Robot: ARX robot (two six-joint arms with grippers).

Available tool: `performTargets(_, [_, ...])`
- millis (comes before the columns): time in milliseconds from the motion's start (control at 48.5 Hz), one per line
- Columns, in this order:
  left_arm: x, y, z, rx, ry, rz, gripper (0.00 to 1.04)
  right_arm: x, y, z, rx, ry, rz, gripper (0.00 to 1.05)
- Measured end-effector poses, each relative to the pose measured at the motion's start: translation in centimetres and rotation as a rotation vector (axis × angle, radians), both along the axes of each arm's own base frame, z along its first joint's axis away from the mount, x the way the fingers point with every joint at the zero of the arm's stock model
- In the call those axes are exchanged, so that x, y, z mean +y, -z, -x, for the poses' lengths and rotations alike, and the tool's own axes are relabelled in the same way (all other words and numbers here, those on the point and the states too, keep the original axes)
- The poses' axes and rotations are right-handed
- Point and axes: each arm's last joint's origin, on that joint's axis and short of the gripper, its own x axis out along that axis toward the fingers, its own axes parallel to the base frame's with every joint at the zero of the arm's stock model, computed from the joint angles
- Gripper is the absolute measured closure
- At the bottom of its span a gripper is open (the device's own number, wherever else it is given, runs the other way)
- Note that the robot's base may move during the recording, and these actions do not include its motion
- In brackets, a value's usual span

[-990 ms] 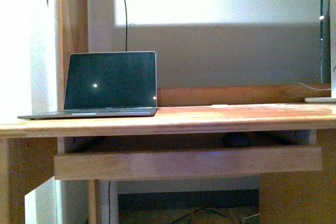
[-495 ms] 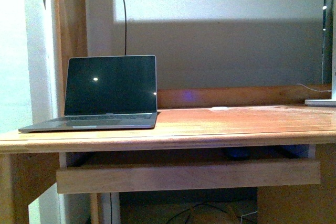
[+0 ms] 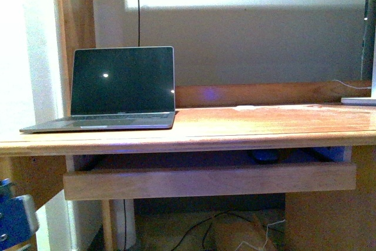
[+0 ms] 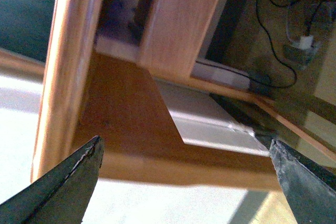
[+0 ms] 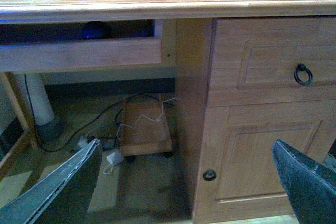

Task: Place mouse

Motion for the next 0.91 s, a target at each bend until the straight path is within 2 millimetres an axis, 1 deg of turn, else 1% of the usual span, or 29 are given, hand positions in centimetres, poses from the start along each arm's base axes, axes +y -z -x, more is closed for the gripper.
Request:
performTargets(206, [-1.5,-0.4,-3.9,-0.074,0.118,-0.102,0.08,0.0,0.0,0.0,0.000,0.000,0.000,0.07])
performTargets(289, [-2.3,-0.1,-5.6,-0.080,0.159,-0.138,0.08,0.0,0.0,0.0,0.000,0.000,0.000,0.07])
performTargets(433, [-3.4,0.9,-7.9,-0.075,0.205,-0.168,0.08,0.0,0.0,0.0,0.000,0.000,0.000,0.07])
performTargets(660, [-3.7,1.9,-10.9,-0.079,0.239,-0.213,0.08,0.0,0.0,0.0,0.000,0.000,0.000,0.07])
performTargets(784, [-3.6,2.1,-11.8,-0.090,0.247,-0.228,0.08,0.0,0.0,0.0,0.000,0.000,0.000,0.07])
performTargets(907, [-3.5,2.3,-12.2,-0.095,0.248,-0.241,0.08,0.0,0.0,0.0,0.000,0.000,0.000,0.07])
